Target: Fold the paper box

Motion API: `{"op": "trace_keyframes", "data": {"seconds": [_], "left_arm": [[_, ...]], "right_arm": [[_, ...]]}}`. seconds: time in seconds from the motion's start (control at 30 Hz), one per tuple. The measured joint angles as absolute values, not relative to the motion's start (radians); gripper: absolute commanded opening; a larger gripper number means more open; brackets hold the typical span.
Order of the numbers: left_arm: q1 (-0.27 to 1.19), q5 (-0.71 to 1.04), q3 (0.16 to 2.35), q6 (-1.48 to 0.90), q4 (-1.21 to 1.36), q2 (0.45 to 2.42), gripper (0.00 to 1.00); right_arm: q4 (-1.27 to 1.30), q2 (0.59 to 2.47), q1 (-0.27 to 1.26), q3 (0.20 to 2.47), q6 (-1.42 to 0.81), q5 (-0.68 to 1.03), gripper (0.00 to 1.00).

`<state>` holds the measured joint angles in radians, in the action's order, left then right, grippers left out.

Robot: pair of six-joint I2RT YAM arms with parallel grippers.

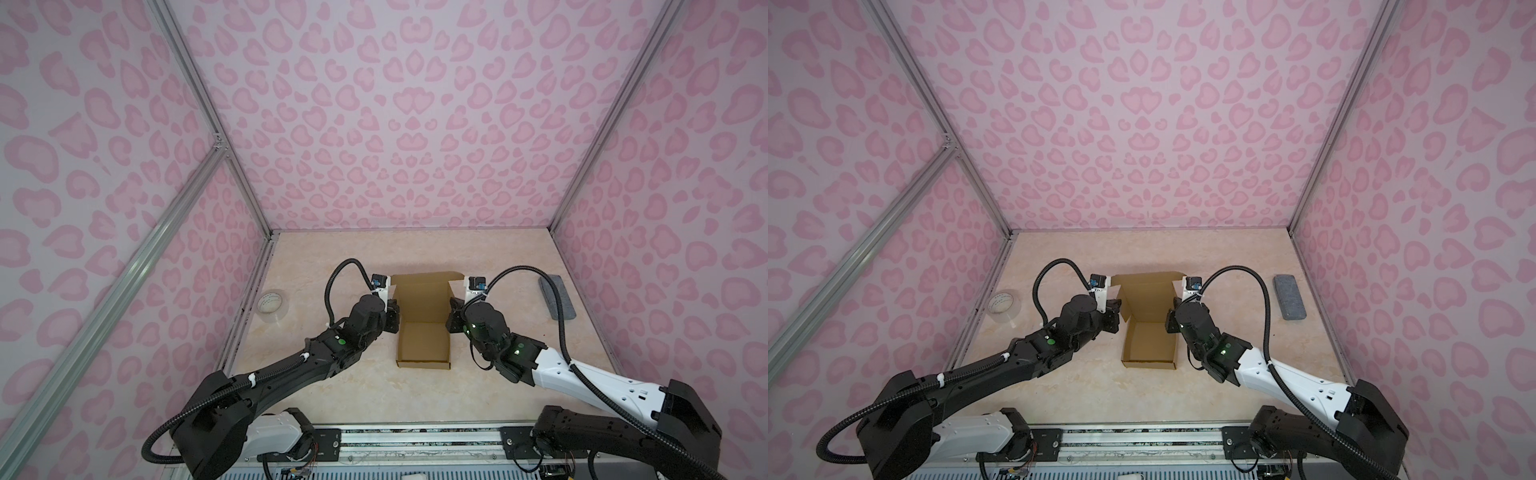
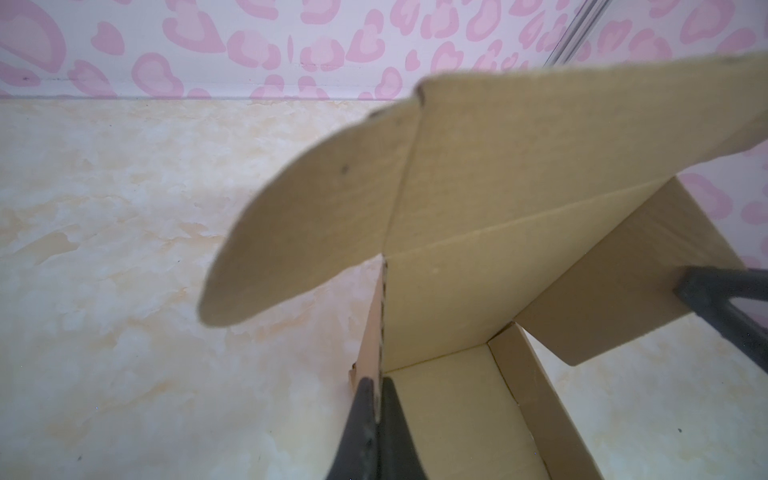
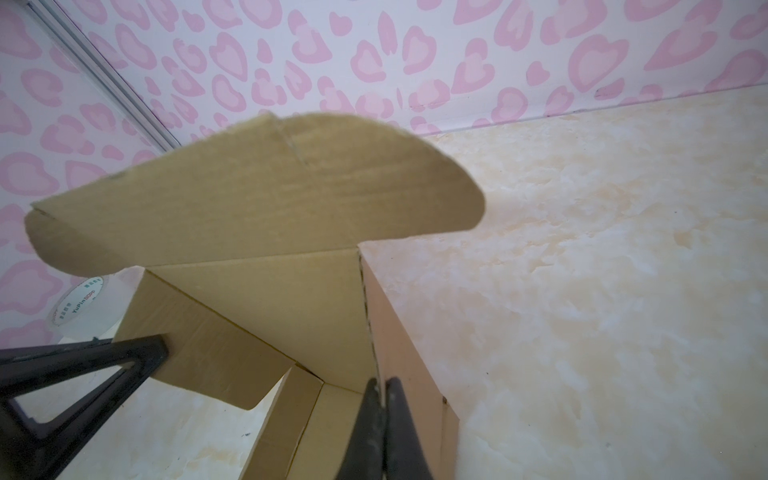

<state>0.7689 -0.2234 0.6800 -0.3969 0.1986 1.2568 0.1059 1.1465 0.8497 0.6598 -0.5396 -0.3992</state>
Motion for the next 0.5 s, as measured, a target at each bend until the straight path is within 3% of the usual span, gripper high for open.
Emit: {"op": "trace_keyframes", "data": {"seconds": [0.5], "left_arm": [[0.832,-0.263,0.657,-0.507,0.230,1.257,0.04]], "right_arm": [[0.077,1.165,0.913,0.641,-0.606,-0.497,0.00]]}}
